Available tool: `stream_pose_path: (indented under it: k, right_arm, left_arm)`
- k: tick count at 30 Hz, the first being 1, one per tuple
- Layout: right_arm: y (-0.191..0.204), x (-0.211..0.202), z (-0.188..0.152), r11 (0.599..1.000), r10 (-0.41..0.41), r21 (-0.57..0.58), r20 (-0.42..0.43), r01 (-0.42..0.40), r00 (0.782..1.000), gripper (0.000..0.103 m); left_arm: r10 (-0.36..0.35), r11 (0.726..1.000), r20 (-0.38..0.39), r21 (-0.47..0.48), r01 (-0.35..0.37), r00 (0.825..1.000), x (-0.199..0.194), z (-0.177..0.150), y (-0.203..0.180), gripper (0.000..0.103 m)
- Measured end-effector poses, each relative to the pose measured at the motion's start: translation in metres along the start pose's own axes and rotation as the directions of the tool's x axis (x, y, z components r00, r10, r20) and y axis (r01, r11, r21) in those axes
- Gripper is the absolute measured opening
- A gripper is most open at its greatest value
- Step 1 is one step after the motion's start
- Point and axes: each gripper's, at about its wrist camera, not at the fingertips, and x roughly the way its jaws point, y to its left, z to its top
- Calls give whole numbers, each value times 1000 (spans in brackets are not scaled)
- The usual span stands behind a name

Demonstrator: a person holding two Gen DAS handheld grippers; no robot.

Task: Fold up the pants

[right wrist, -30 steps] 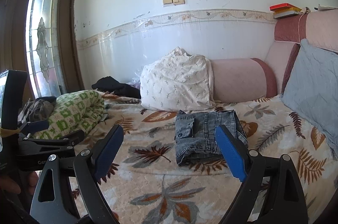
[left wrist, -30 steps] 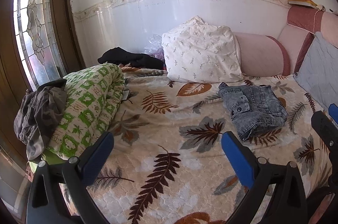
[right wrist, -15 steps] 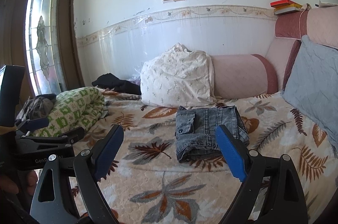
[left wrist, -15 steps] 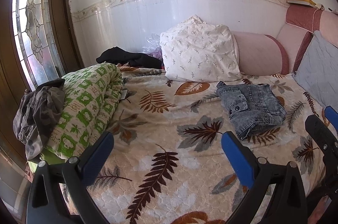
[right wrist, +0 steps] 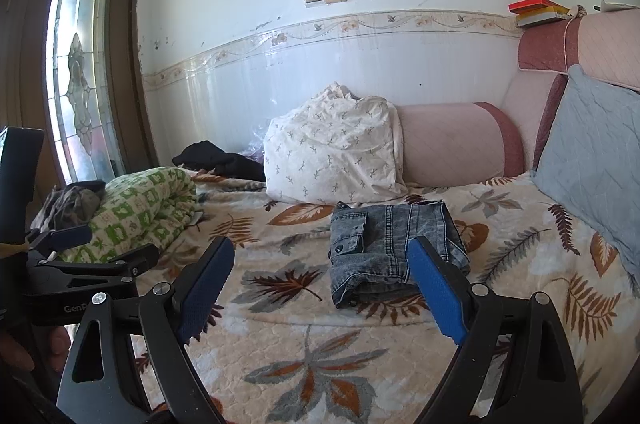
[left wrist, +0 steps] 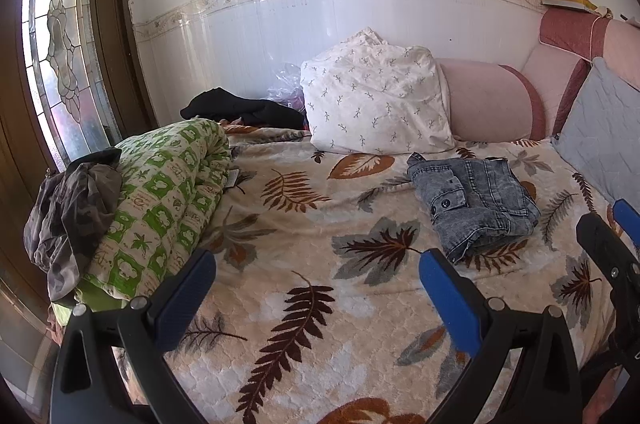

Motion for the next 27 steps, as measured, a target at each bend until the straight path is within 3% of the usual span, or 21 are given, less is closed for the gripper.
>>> stream_pose_path:
  k: [27]
  right_arm:
    - [0,9,-2,1000,-2,13,-14,2,1000,89]
  left_arm:
    - [-29,999,-32,17,30,999,12,4,-8,103]
